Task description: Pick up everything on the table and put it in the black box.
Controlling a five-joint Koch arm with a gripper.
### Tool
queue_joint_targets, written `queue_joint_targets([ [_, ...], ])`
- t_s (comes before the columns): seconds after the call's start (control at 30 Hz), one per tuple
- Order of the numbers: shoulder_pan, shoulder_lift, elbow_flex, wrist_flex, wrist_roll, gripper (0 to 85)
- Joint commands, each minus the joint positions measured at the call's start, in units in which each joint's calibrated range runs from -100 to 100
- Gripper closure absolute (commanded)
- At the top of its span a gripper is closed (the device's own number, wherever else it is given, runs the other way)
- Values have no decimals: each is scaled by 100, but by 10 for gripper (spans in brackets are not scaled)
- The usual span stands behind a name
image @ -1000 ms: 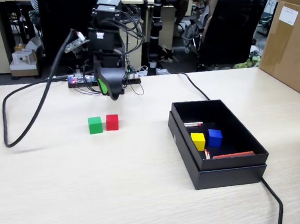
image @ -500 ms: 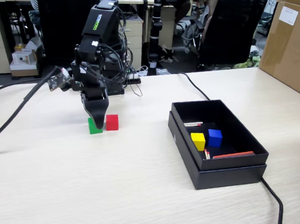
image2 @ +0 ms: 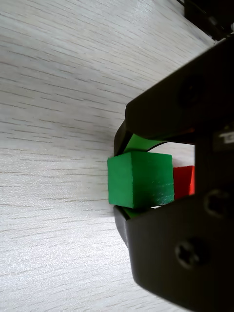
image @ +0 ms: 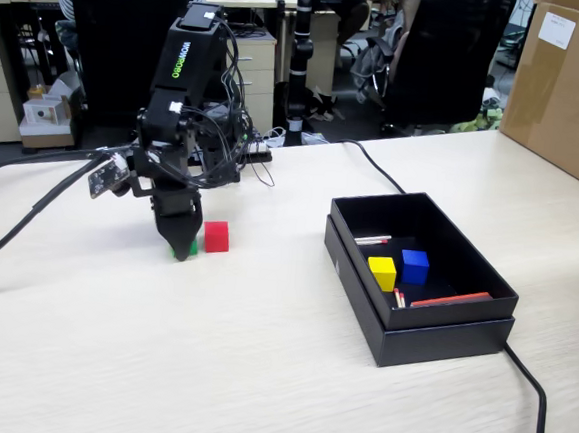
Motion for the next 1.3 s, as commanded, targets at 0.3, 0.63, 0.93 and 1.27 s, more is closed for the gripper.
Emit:
queue_joint_targets([
  [0.3, 928, -1599, 2755, -733, 801, 693],
  [0.63, 2701, 352, 5384, -1545, 1871, 693],
  [0.93, 3028, 2601, 5620, -1537, 2212, 685],
  [1.27, 3096, 3393, 5774, -1623, 2437, 435],
])
